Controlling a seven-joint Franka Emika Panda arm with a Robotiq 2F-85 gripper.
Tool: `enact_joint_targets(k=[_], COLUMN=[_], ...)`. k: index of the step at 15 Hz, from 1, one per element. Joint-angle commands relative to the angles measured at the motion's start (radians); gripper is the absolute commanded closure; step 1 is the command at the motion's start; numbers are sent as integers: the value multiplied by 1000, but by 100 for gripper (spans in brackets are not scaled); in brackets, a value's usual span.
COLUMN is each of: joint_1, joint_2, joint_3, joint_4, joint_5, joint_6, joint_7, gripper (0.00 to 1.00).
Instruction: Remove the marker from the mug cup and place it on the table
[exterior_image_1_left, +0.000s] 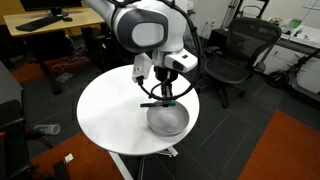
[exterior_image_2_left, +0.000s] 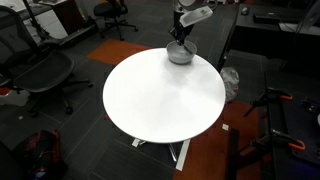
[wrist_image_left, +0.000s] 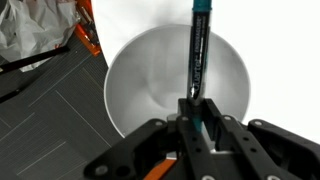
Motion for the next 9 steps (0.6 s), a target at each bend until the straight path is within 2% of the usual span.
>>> enact_joint_targets(k=[1, 9], joint_1=[49, 175], joint_2=[-112, -146], joint_3=[8, 67], joint_4=[-150, -238], joint_5=[-22, -47], joint_6=[66, 88], joint_7=[9, 26], gripper=[95, 95])
